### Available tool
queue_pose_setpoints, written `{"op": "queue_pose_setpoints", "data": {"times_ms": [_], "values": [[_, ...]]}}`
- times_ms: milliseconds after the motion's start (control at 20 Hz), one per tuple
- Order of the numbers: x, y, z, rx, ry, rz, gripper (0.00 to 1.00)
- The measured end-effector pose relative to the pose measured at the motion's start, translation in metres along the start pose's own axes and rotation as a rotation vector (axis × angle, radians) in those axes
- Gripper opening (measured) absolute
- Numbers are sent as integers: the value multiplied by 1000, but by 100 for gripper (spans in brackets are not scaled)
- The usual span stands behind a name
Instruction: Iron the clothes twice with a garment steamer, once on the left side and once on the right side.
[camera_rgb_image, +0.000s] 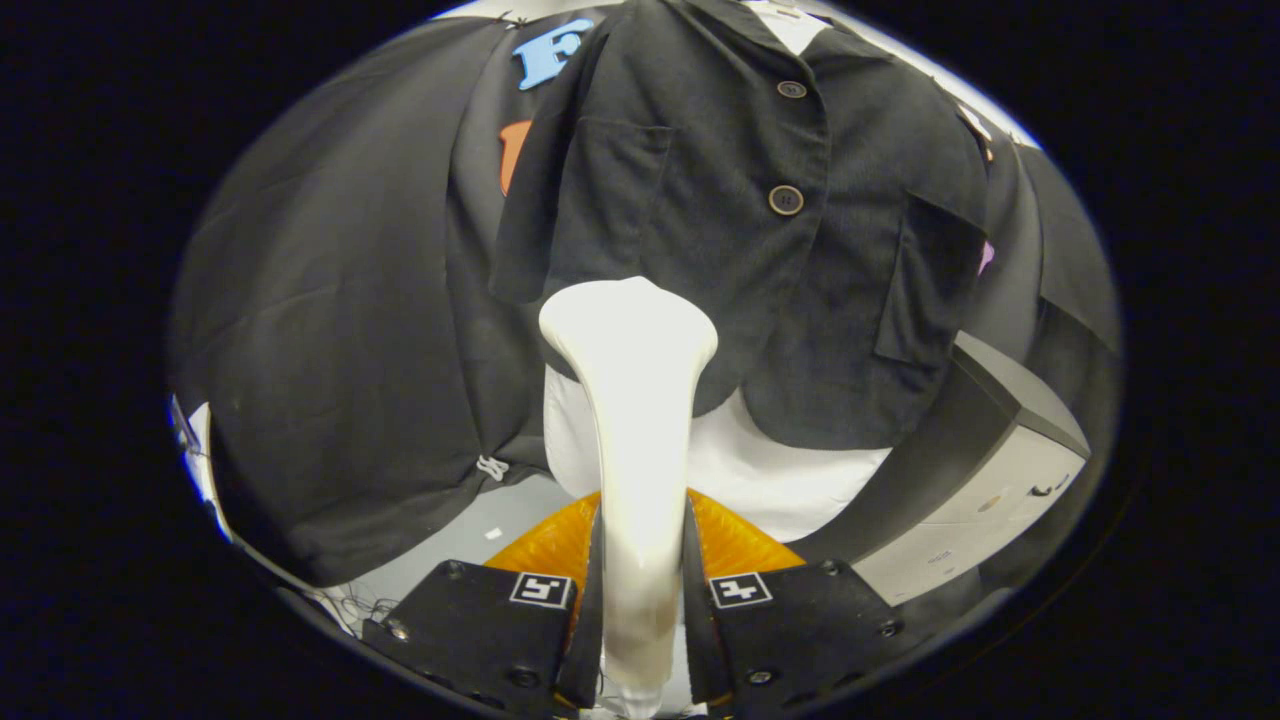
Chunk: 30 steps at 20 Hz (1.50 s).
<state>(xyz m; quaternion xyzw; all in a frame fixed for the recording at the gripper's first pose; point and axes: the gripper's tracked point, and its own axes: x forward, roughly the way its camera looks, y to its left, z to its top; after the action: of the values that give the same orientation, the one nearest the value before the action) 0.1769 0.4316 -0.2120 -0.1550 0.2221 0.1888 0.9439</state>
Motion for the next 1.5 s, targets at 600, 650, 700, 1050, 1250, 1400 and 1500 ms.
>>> {"op": "queue_pose_setpoints", "data": {"times_ms": [600, 650, 700, 1050, 1250, 1400, 1500], "values": [[-60, -39, 38, 52, -81, -1, 37], [-64, -45, 39, 55, -85, -4, 37], [-69, -50, 40, 60, -89, -7, 37], [-108, -89, 41, 100, -121, -45, 37], [-125, -124, 36, 135, -131, -76, 37], [-136, -155, 32, 160, -137, -98, 37], [-145, -177, 28, 180, -139, -114, 37]]}}
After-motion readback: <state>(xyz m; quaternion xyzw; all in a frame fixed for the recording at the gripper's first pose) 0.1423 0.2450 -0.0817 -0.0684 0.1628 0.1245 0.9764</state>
